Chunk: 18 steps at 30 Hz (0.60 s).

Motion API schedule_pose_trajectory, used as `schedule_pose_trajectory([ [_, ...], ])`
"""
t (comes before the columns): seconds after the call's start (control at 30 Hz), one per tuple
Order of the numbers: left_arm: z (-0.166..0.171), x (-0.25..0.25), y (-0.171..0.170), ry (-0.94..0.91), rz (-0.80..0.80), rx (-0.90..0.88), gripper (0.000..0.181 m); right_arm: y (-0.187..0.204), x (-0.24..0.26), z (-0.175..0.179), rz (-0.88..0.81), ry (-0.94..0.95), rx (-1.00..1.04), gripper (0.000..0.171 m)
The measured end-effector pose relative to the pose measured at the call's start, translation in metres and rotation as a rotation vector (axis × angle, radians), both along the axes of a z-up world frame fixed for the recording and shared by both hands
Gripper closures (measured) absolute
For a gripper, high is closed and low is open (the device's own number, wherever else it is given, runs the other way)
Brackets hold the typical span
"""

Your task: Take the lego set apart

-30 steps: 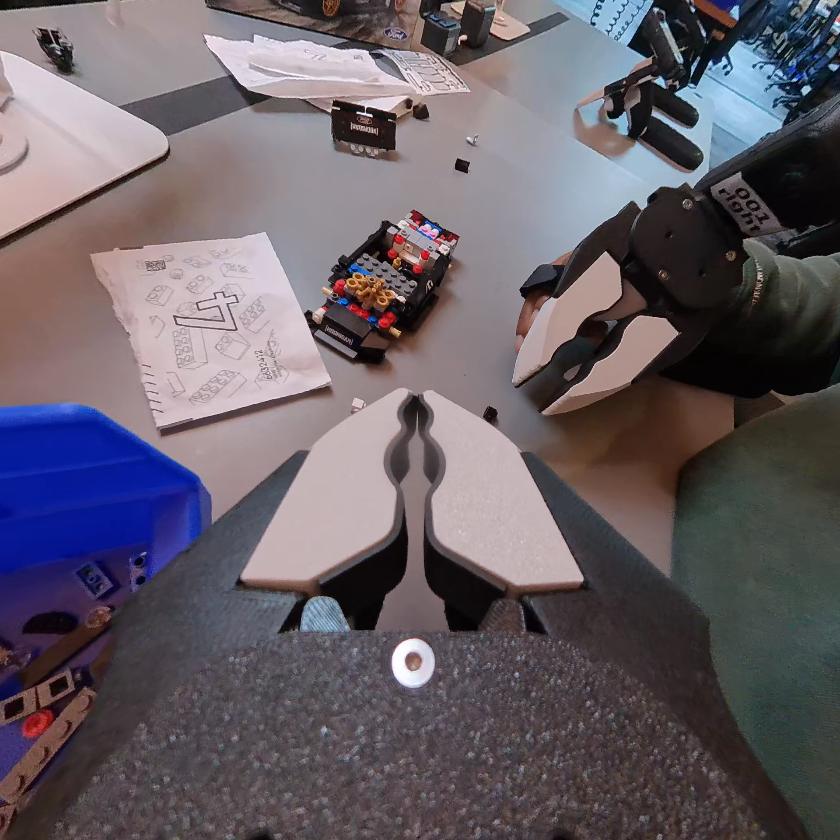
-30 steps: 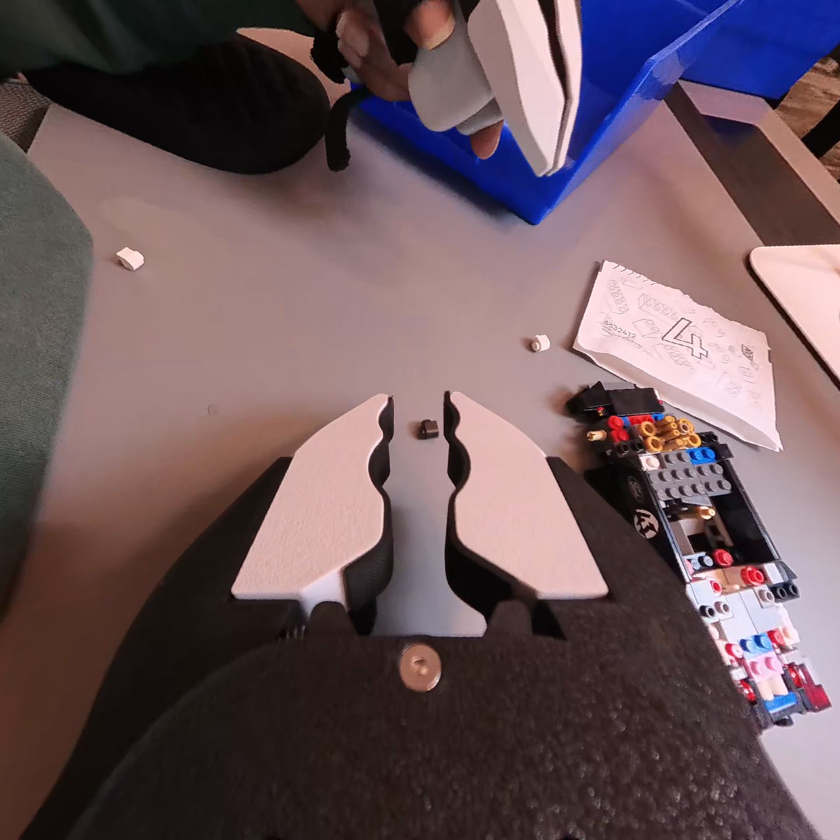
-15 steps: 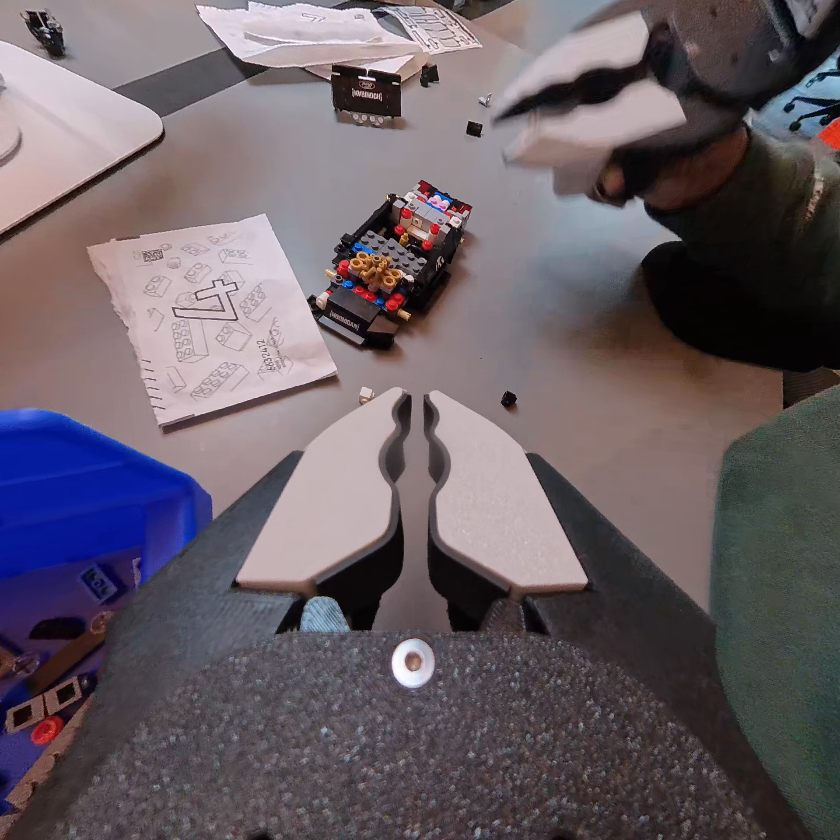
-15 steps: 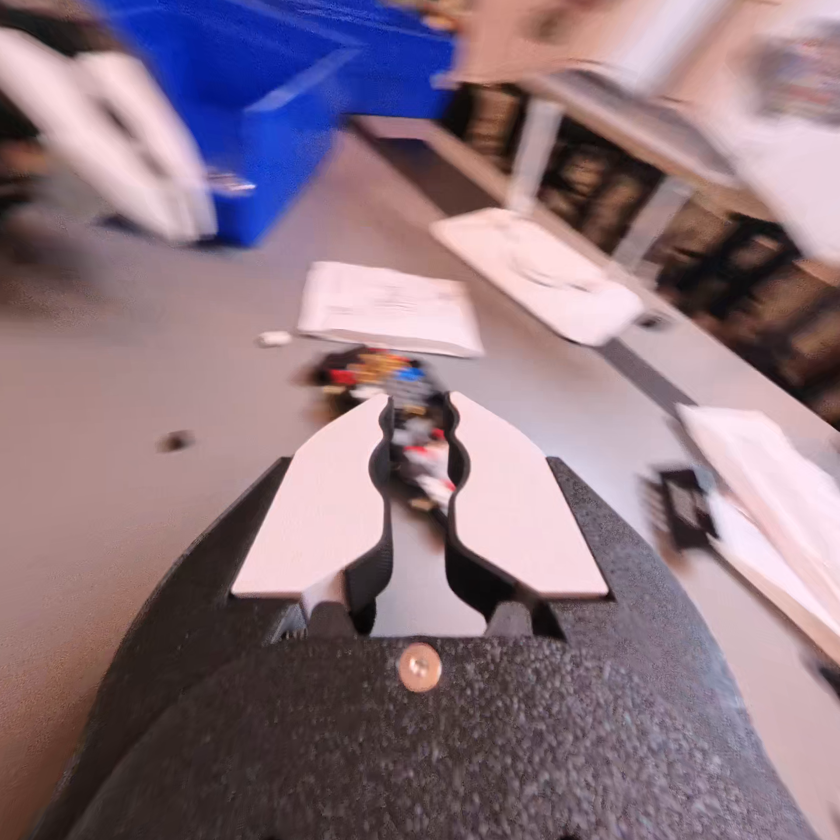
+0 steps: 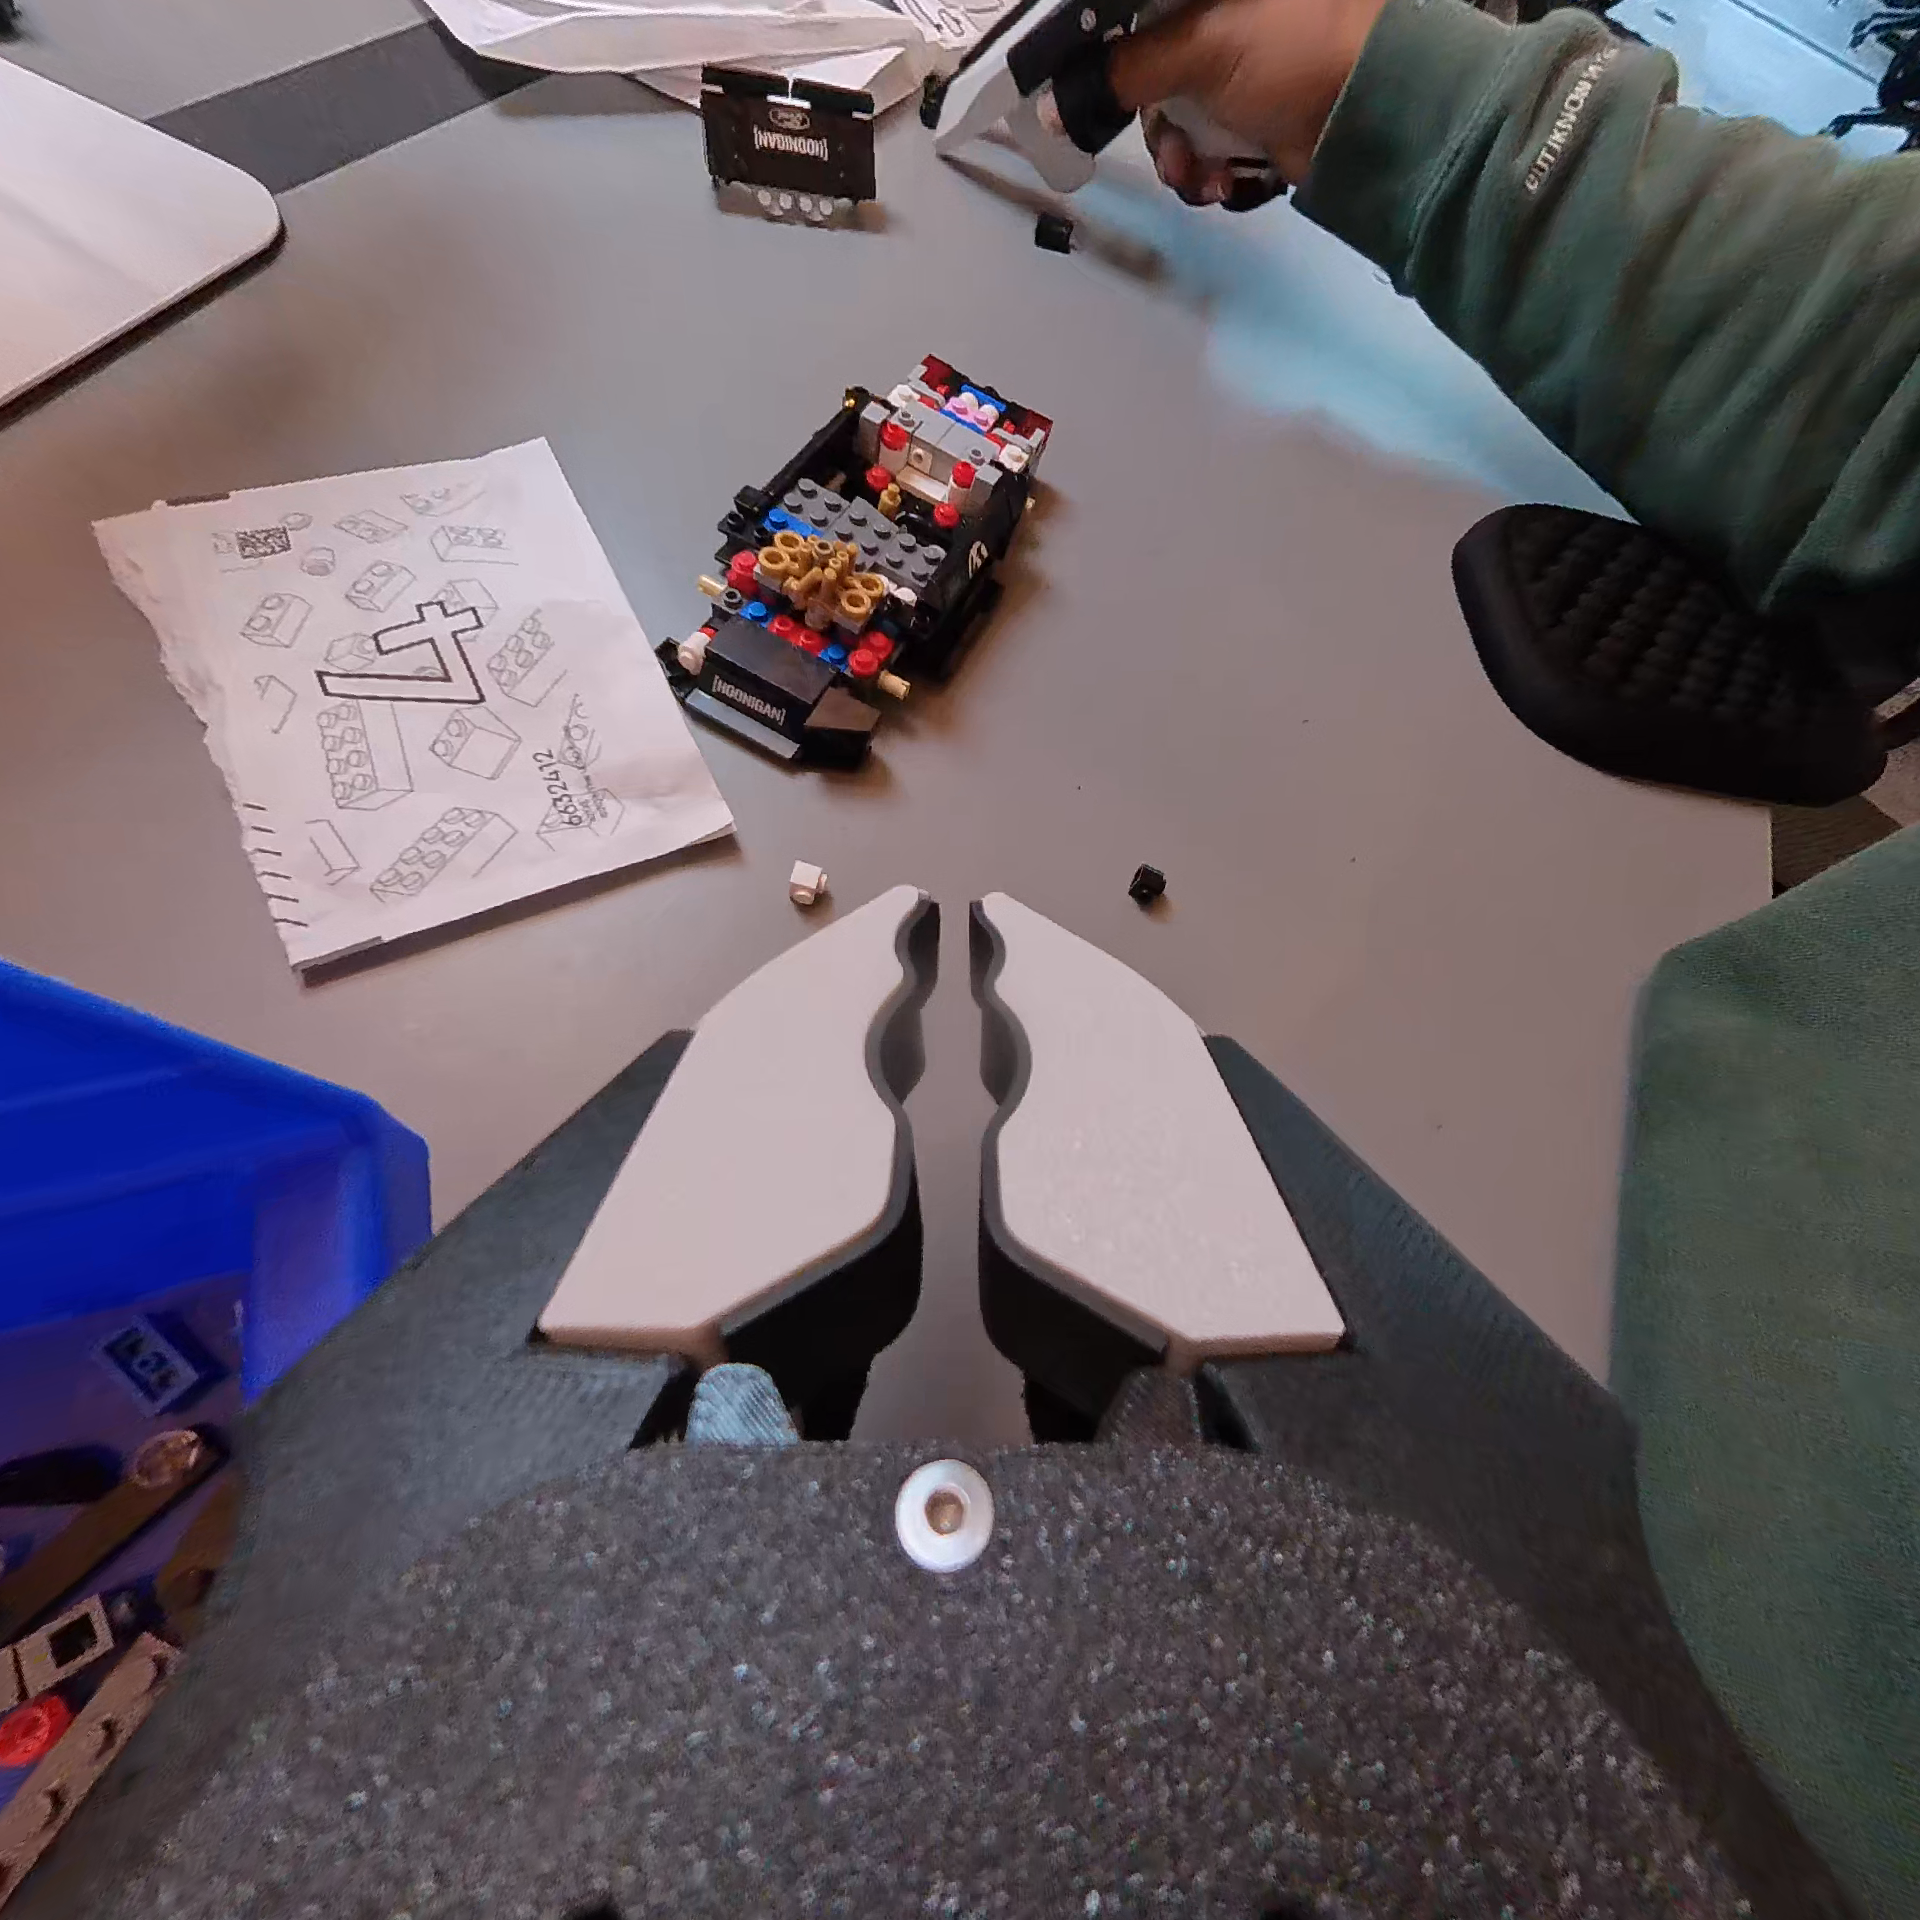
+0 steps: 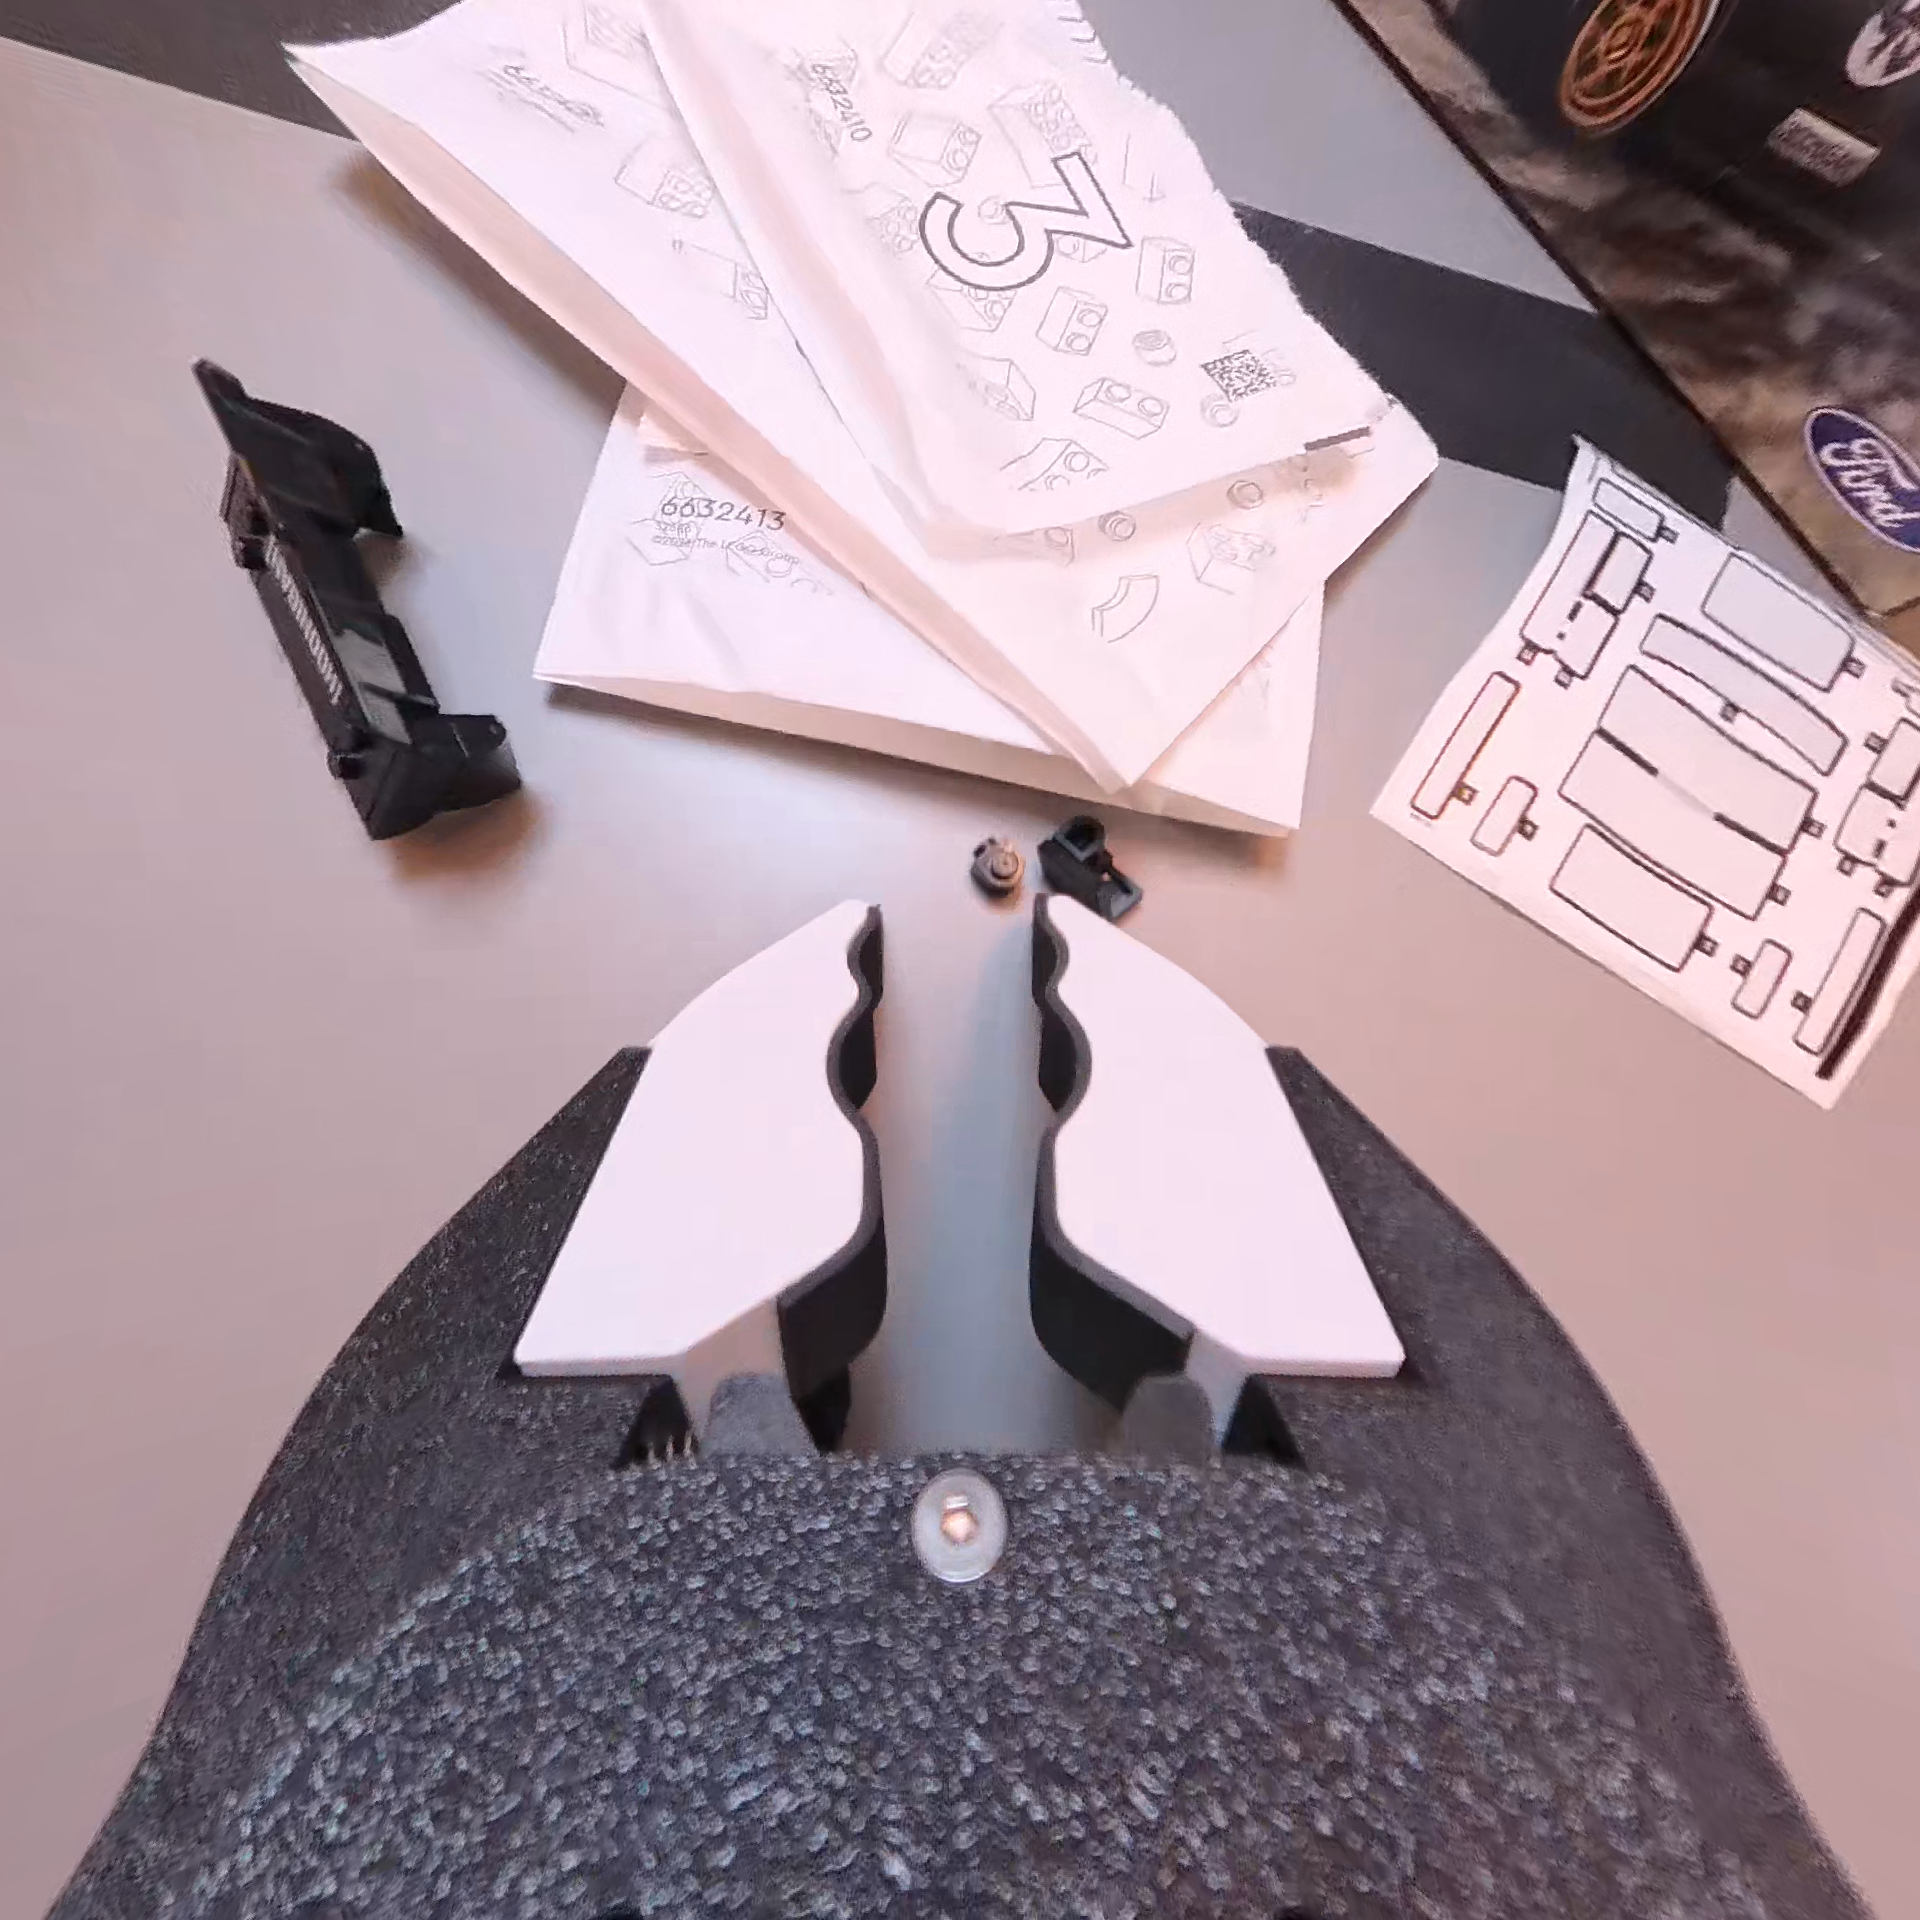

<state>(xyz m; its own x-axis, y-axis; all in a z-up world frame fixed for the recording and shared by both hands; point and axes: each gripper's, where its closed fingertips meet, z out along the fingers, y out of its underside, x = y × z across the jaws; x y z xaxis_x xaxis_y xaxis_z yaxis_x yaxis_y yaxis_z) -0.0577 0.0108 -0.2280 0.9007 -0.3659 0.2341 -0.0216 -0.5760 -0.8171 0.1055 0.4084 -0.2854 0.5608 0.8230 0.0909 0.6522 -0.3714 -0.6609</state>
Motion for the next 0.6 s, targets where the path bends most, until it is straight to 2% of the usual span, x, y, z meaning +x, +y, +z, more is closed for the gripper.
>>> schedule_pose_trajectory([
  [0.1, -0.003, 0.0, 0.0, -0.005, -0.005, -0.013, 0.176, 0.007, -0.006, 0.0, -0.001, -0.007, -0.004, 0.145],
  [0.13, -0.004, 0.0, -0.001, -0.005, -0.007, -0.016, 0.176, 0.01, -0.006, -0.001, -0.005, -0.012, -0.003, 0.149],
  [0.17, -0.005, 0.001, -0.001, -0.004, -0.009, -0.019, 0.176, 0.012, -0.005, -0.001, -0.003, -0.025, 0.002, 0.161],
  [0.2, -0.006, 0.001, -0.001, -0.003, -0.012, -0.022, 0.176, 0.011, -0.006, -0.001, 0.018, -0.035, 0.002, 0.162],
  [0.3, -0.005, 0.004, -0.001, 0.003, -0.022, -0.013, 0.176, -0.014, -0.019, 0.014, 0.131, 0.081, 0.015, 0.162],
  [0.37, -0.001, 0.009, 0.0, 0.012, -0.039, 0.02, 0.175, -0.063, -0.037, 0.043, 0.338, 0.227, 0.081, 0.162],
  [0.43, 0.005, 0.02, 0.001, -0.039, -0.073, 0.052, 0.173, -0.14, -0.056, 0.077, 0.588, 0.39, 0.146, 0.162],
  [0.5, 0.018, 0.037, 0.003, -0.208, -0.11, 0.079, 0.169, -0.221, -0.069, 0.101, 0.801, 0.489, 0.22, 0.162],
  [0.6, 0.048, 0.058, 0.004, -0.572, -0.171, 0.118, 0.162, -0.322, -0.081, 0.116, 1.035, 0.568, 0.3, 0.162],
])
